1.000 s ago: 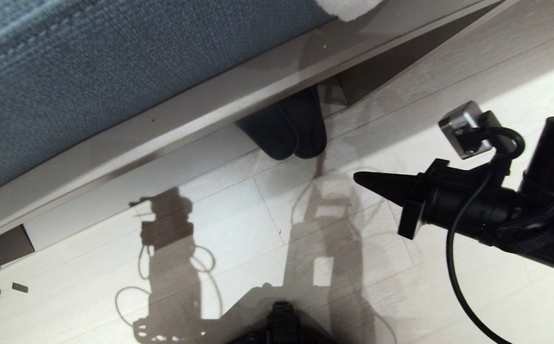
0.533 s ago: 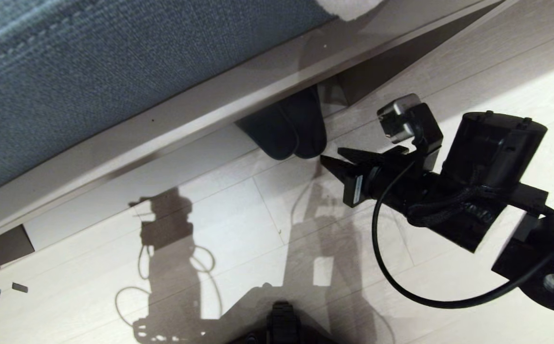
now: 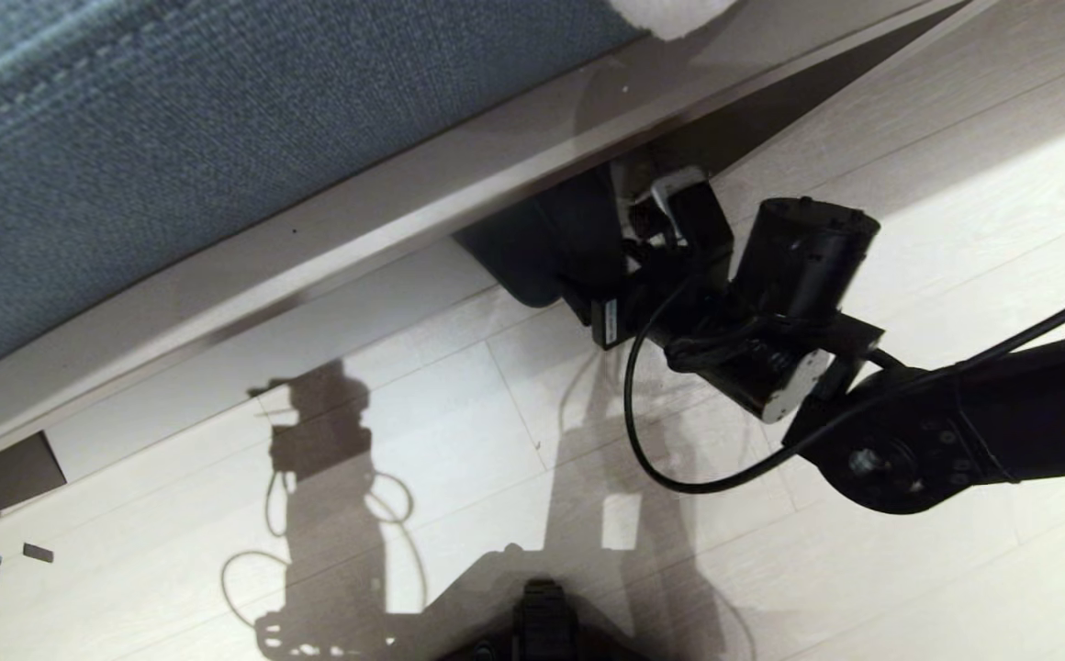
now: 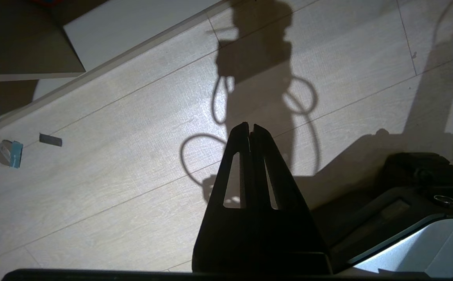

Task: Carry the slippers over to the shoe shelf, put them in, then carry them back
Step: Pick up the slippers in the shoe cabinet

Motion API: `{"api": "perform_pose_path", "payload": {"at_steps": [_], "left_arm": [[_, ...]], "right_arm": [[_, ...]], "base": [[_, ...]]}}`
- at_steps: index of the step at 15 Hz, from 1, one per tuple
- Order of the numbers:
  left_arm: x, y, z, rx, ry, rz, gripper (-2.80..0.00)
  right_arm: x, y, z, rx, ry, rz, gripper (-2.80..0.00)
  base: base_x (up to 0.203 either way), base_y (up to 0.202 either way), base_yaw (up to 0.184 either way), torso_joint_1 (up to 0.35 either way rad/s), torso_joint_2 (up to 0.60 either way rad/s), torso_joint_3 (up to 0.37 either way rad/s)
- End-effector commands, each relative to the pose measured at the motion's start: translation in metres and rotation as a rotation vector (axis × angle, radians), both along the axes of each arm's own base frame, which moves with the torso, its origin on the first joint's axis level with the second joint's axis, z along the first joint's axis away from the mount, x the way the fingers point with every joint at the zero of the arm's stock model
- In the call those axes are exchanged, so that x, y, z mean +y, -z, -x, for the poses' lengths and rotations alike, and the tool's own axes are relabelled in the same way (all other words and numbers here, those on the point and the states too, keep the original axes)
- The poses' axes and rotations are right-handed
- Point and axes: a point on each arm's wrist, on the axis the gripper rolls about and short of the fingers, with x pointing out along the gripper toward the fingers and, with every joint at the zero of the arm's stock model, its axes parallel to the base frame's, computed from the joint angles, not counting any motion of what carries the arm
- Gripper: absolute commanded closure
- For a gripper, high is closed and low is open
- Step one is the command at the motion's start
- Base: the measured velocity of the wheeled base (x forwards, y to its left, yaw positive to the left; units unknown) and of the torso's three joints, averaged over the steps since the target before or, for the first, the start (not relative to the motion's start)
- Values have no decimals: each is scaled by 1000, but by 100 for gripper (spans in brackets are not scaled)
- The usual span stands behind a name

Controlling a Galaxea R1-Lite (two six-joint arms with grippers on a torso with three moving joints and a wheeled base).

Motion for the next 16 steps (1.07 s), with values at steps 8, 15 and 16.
{"api": "perform_pose_path", "payload": {"at_steps": [8, 15, 16], "left_arm": [[0, 0, 0, 1, 0, 1, 0], [0, 0, 0, 1, 0, 1, 0], [0, 0, 0, 1, 0, 1, 0]], "right_arm": [[24, -10, -55, -119, 30, -44, -280], [35, -19, -69, -154, -13, -44, -280], [37, -19, -71, -162, -23, -44, -280]], "base": [[0, 0, 0, 0, 0, 0], [0, 0, 0, 0, 0, 0], [0, 0, 0, 0, 0, 0]]}}
